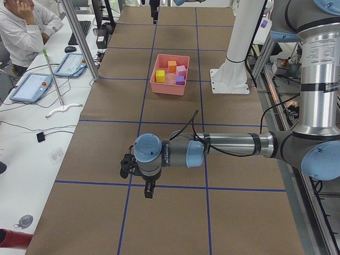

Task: Place blocks into pink bin with both arms

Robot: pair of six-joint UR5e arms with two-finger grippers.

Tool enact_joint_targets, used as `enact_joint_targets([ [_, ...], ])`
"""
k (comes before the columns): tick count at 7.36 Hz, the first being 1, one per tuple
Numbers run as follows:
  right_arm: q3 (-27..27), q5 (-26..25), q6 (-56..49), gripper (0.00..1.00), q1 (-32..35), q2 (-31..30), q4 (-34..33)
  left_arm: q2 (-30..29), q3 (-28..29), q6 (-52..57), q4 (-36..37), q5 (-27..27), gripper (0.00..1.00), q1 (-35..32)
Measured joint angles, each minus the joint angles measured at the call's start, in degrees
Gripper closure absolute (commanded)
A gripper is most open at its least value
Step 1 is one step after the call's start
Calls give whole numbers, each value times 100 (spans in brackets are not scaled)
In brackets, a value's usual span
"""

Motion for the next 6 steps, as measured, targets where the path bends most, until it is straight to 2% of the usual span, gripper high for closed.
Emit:
enact_joint_targets([
  [3,-179,438,-1689,0,1032,-1036,24,-81,-34,-65,-20,154,0,27],
  [6,-208,543,-2074,0,1619,-1673,35,152,-143,-37,-25,215,0,33],
])
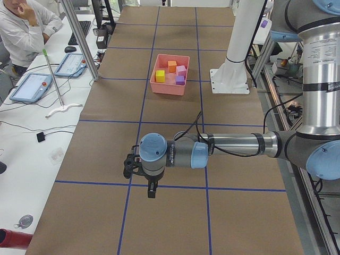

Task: Place blocks into pink bin with both arms

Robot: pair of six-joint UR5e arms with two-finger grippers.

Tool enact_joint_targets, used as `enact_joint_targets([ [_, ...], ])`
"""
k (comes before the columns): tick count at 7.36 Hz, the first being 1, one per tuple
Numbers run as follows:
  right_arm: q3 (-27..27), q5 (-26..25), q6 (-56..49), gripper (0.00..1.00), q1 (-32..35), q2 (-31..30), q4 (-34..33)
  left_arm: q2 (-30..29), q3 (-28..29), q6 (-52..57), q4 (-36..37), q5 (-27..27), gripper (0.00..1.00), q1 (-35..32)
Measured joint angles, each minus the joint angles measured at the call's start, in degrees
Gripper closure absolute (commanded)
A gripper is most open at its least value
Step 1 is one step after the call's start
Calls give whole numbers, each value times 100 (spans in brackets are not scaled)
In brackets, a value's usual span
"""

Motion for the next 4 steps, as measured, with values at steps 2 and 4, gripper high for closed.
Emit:
enact_joint_targets([
  [2,-123,-19,-16,0,122,-203,6,19,-31,-4,-5,2,0,4],
  [4,-320,-74,-2,0,153,-381,160,-1,-65,-25,-6,3,0,8],
])
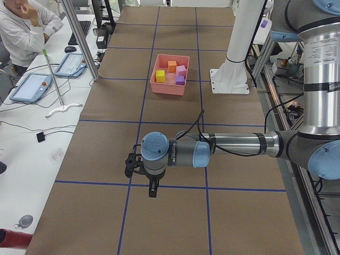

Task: Place blocks into pink bin with both arms

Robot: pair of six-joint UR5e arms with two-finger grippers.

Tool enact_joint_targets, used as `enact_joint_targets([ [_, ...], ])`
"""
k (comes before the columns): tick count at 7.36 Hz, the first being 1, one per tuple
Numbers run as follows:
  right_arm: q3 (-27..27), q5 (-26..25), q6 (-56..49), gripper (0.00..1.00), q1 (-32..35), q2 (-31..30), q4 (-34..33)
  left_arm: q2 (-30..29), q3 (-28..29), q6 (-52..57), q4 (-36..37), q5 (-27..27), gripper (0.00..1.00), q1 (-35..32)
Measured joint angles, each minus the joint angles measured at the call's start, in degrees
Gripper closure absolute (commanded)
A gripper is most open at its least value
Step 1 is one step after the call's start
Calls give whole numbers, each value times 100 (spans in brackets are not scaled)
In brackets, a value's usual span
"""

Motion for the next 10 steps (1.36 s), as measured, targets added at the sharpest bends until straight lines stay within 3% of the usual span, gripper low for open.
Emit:
enact_joint_targets([
  [3,-152,-74,59,0,77,-332,622,21,-16,11,19,2,0,18],
  [7,-270,-24,17,0,88,-599,675,248,44,31,71,401,0,420],
  [10,-185,-87,304,0,87,-1046,1110,235,2,6,71,460,0,576],
])
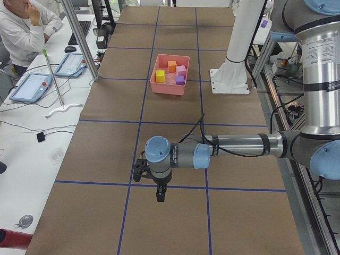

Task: Place blocks into pink bin with both arms

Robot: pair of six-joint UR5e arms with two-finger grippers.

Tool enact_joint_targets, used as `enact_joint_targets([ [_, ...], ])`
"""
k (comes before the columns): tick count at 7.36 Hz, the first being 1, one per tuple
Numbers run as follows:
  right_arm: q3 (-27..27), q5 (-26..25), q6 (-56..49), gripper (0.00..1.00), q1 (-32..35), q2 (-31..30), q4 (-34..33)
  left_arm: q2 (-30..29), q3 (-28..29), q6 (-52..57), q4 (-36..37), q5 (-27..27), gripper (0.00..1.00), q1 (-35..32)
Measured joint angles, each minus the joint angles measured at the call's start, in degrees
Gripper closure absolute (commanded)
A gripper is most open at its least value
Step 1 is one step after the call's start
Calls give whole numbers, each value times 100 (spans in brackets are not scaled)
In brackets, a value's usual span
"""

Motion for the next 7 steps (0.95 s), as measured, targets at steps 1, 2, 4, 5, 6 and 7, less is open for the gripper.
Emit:
enact_joint_targets([
  [1,-7,-17,145,0,0,-136,251,-16,-16,-12,-5,-11,0,14],
  [2,-18,-24,218,0,0,-278,541,-68,-57,-20,-6,-14,0,22],
  [4,-30,-33,254,0,0,-381,767,-180,-105,0,-45,-1,0,29],
  [5,-38,-34,255,0,0,-394,791,-215,-133,10,-58,15,0,31],
  [6,-40,-32,248,0,0,-402,800,-239,-154,15,-63,25,0,31],
  [7,-46,-31,239,0,0,-412,804,-249,-164,17,-65,30,0,31],
])
